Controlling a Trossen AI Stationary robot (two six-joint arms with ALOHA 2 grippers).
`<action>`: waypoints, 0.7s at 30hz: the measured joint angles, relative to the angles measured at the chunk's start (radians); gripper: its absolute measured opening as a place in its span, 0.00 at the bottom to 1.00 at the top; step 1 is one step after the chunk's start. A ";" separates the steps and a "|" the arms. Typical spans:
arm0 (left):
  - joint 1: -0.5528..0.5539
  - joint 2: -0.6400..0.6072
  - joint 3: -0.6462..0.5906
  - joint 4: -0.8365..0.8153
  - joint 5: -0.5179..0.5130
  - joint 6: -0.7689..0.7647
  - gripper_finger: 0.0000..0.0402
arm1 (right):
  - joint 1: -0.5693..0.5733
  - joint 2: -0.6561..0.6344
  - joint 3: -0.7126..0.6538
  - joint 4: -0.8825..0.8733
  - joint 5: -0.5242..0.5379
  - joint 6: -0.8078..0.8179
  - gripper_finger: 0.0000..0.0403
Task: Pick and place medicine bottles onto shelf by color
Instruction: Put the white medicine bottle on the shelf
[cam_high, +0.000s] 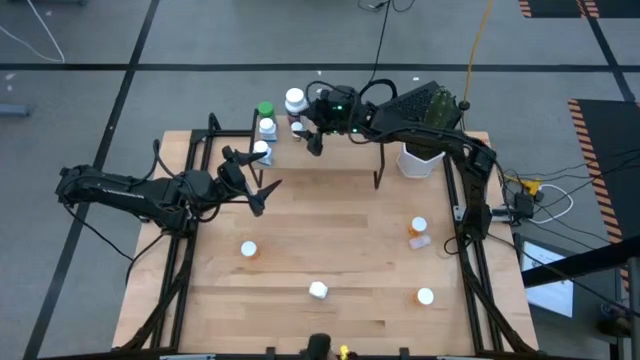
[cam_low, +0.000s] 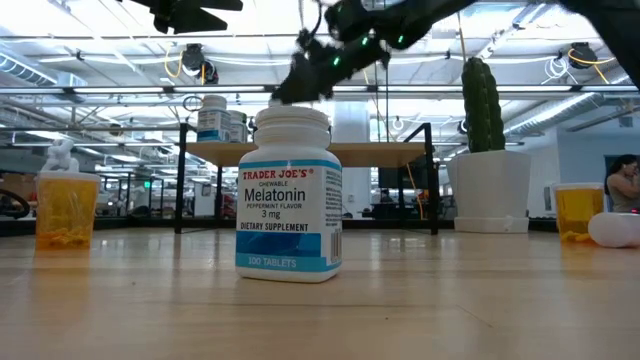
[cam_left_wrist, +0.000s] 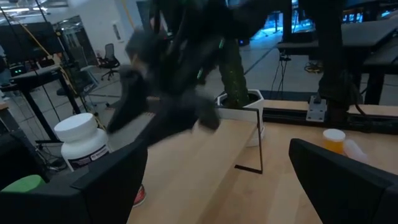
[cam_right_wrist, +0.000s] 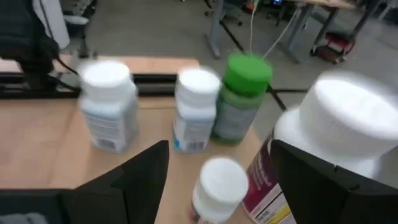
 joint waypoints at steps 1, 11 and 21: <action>-0.001 0.000 0.000 -0.003 0.000 -0.001 0.98 | 0.007 -0.023 0.000 -0.032 0.000 -0.004 0.69; -0.033 0.000 0.000 0.005 0.012 -0.020 0.98 | 0.196 -0.279 -0.300 -0.109 -0.004 0.047 0.69; -0.080 0.029 0.001 0.011 0.069 -0.115 0.98 | 0.559 -0.409 -0.744 0.304 0.306 0.156 0.69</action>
